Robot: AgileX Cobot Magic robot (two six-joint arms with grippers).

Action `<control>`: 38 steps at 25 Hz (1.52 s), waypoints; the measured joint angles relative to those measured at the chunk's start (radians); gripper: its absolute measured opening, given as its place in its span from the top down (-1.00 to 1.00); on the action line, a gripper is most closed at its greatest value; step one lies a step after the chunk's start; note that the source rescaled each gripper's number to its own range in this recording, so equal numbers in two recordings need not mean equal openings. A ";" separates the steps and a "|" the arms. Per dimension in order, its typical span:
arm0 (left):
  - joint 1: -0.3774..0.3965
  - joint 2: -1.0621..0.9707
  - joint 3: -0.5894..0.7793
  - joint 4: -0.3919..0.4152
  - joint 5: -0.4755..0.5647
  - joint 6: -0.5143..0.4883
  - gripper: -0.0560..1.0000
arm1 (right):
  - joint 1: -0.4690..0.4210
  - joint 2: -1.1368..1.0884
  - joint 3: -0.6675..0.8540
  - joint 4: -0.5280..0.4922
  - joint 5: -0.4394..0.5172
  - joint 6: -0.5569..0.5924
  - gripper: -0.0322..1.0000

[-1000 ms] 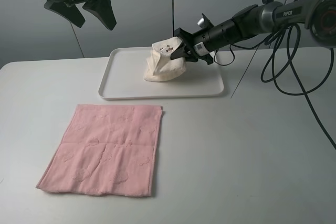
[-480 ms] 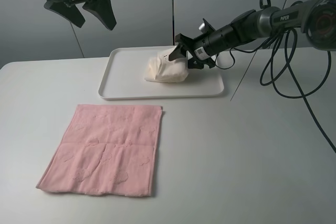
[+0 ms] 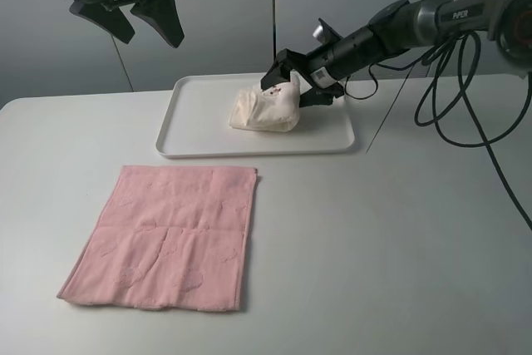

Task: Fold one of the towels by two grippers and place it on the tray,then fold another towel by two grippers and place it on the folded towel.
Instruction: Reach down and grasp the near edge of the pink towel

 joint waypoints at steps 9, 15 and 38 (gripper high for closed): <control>0.000 0.000 0.000 0.002 0.015 0.002 -0.99 | 0.000 -0.215 0.000 -0.424 0.103 0.047 -1.00; 0.000 0.000 0.000 0.012 0.045 0.061 -0.99 | 0.000 -0.340 -0.001 -0.598 0.279 0.079 -1.00; 0.000 -0.082 0.347 0.225 0.043 0.639 -0.99 | 0.437 -0.667 0.378 -0.876 0.315 -0.048 -1.00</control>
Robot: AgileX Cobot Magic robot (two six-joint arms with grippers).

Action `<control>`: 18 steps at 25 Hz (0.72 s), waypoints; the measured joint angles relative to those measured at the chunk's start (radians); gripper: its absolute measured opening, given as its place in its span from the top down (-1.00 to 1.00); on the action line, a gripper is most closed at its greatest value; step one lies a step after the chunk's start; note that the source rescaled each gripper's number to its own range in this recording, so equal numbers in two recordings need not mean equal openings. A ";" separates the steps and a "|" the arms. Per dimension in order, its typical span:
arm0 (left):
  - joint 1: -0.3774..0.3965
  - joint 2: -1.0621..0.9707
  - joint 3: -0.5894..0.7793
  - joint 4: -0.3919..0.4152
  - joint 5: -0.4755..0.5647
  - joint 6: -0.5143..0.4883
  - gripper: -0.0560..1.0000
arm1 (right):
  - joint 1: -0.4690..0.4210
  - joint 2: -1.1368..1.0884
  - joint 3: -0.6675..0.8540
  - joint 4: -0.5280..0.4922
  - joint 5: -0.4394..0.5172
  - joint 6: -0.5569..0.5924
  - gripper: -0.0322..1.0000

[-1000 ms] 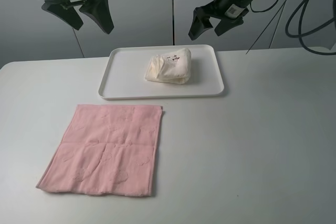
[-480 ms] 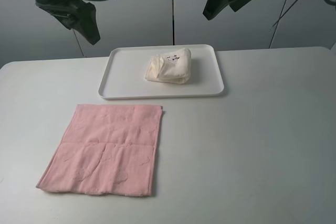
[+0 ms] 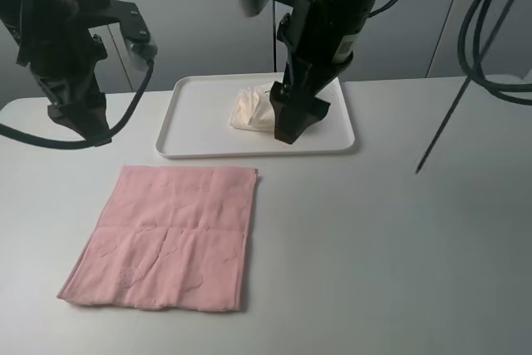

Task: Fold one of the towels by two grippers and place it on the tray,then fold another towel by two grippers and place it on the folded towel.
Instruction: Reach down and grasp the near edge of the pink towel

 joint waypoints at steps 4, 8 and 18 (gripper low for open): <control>0.000 -0.001 0.139 0.000 0.000 0.115 -0.99 | 0.029 0.000 0.051 -0.006 -0.010 -0.003 -1.00; 0.000 -0.010 0.290 0.000 -0.019 0.232 -0.99 | 0.029 0.000 0.102 0.031 -0.017 -0.086 -1.00; 0.000 -0.028 0.574 -0.040 -0.279 0.413 -0.99 | 0.096 0.011 0.138 0.120 -0.102 -0.190 -1.00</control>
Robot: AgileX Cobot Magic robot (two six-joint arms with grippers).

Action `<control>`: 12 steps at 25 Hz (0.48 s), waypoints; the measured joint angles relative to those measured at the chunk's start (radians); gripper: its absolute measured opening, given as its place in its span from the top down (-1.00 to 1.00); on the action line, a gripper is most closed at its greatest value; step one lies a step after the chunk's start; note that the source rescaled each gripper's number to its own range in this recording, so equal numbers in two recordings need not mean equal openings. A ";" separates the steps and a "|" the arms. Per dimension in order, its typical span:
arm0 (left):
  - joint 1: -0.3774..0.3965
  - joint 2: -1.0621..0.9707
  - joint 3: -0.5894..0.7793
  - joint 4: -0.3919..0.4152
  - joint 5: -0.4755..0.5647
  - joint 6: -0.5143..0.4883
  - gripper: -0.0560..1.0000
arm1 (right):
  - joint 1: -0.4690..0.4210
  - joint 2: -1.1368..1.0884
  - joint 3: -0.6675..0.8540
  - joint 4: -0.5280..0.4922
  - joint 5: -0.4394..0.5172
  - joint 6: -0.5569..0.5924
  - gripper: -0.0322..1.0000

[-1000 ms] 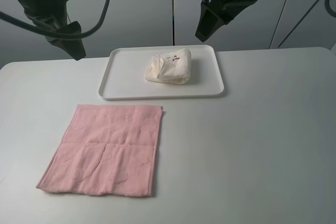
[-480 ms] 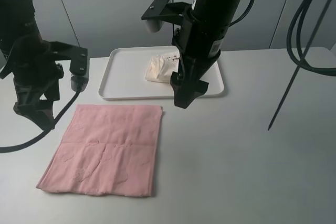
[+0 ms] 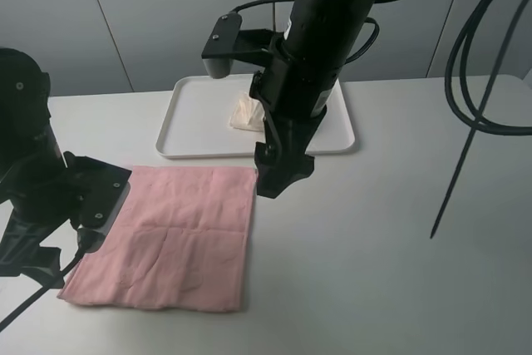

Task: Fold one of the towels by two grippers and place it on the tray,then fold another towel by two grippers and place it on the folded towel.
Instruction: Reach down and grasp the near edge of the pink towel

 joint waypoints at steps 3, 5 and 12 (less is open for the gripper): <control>0.000 -0.014 0.053 -0.002 -0.063 0.014 -0.99 | 0.069 0.016 0.051 -0.064 -0.035 0.002 -1.00; 0.000 -0.025 0.075 -0.002 -0.094 0.015 -0.99 | 0.101 0.031 0.082 -0.097 -0.051 0.018 -1.00; 0.000 -0.037 0.169 -0.002 -0.227 0.013 -0.99 | 0.117 0.044 0.192 -0.079 -0.167 0.045 -1.00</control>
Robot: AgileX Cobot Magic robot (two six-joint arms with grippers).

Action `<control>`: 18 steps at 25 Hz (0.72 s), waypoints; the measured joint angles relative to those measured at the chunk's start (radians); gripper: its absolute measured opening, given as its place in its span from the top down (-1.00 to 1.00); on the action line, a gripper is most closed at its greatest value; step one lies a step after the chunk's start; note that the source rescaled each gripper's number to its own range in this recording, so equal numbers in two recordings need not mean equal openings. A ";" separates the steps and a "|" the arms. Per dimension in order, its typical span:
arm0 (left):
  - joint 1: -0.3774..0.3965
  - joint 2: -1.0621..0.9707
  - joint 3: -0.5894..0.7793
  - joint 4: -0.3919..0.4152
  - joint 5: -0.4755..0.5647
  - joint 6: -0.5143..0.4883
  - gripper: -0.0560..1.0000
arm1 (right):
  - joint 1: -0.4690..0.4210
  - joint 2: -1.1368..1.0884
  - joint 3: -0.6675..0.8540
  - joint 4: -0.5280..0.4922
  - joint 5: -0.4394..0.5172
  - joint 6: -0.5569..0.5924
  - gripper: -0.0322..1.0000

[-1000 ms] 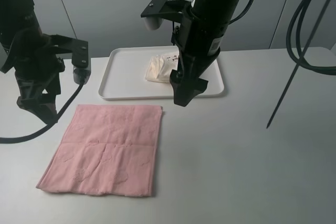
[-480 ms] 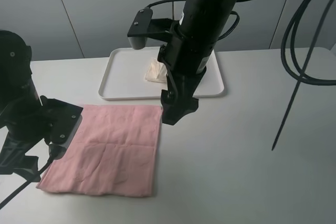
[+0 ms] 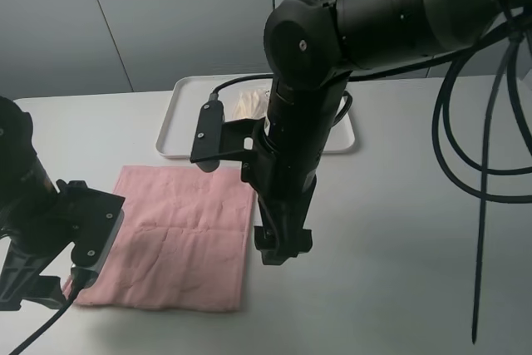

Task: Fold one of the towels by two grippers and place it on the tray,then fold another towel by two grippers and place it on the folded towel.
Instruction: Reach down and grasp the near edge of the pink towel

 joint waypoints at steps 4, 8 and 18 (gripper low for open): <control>0.000 0.000 0.031 0.002 -0.060 0.002 -0.99 | 0.036 0.008 0.038 0.000 -0.063 0.005 -1.00; 0.000 0.000 0.034 0.004 -0.082 0.002 -0.99 | 0.078 0.033 0.044 0.001 -0.102 0.010 -1.00; 0.000 0.000 0.063 0.002 -0.183 0.002 -0.99 | 0.115 0.086 0.044 -0.046 -0.148 0.058 -1.00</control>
